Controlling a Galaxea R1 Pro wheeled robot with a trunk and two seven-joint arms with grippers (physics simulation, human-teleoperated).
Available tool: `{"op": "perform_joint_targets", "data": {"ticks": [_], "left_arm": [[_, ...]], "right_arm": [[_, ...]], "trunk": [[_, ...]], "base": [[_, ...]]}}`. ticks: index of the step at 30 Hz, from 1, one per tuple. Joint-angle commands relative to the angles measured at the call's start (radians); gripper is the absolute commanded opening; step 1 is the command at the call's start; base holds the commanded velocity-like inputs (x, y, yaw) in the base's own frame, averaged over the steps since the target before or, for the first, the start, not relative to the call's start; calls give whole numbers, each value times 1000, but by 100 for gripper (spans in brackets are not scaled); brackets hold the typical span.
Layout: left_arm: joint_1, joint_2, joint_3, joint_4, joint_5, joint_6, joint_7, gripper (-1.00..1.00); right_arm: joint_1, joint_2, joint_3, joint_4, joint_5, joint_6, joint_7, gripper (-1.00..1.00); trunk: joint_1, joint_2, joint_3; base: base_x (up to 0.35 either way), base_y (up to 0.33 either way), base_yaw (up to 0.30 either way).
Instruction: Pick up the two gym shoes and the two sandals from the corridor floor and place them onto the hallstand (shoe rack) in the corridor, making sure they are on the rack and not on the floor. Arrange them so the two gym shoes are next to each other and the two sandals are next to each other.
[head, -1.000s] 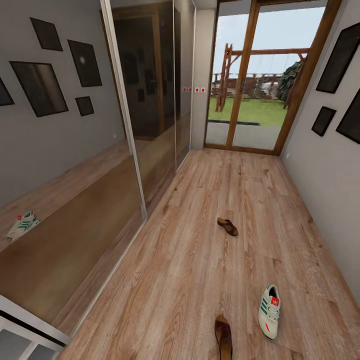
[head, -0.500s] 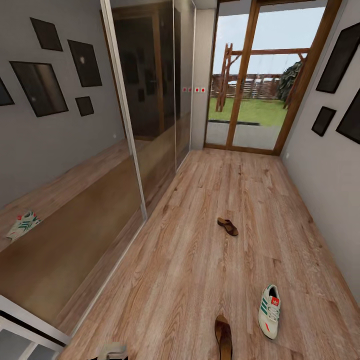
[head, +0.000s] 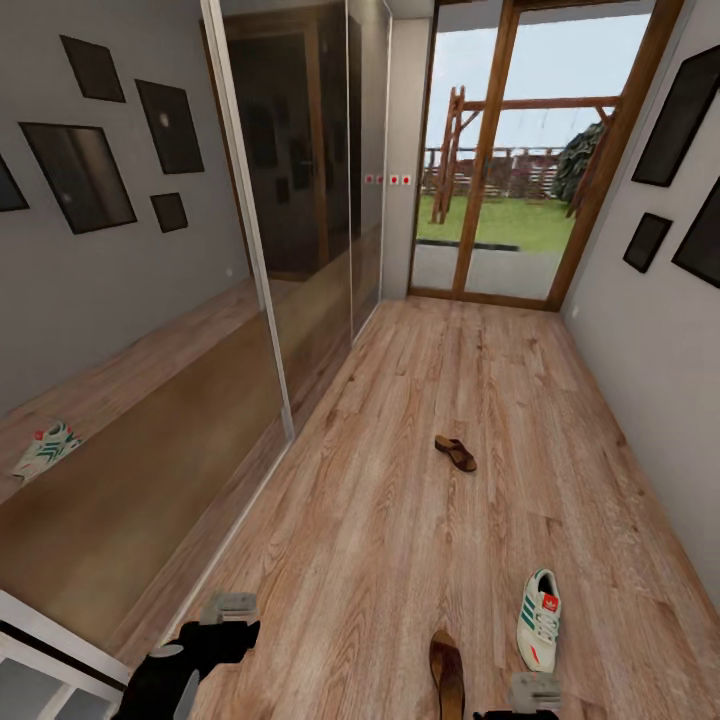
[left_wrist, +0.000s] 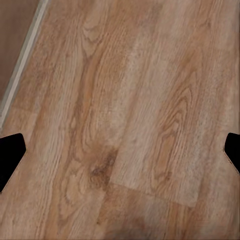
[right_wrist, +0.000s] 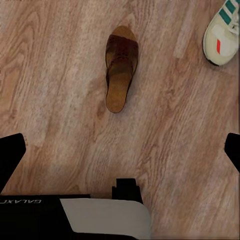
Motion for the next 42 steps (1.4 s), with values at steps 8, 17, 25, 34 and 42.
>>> {"op": "perform_joint_targets", "data": {"ticks": [8, 17, 25, 34, 42], "left_arm": [[2, 1, 5, -150, 0, 120, 0, 100], [20, 1, 3, -177, 0, 165, 1, 100], [30, 1, 3, -179, 0, 175, 1, 100], [32, 1, 11, -179, 1, 178, 1, 100], [32, 1, 16, -179, 0, 177, 1, 100]], "right_arm": [[0, 0, 0, -224, -5, 194, 1, 100], [0, -1, 2, -301, -8, 243, 4, 100], [0, -2, 5, -331, -8, 291, 5, 100], [0, -2, 5, -335, -7, 318, 6, 100], [0, -2, 3, -335, -7, 321, 6, 100]], "trunk": [[0, 0, -1], [0, 0, -1], [0, 0, -1], [0, 0, -1], [19, -35, -25]], "base": [[0, 0, 0], [0, 0, 0], [0, 0, 0], [0, 0, 0], [0, 0, 0]]}}
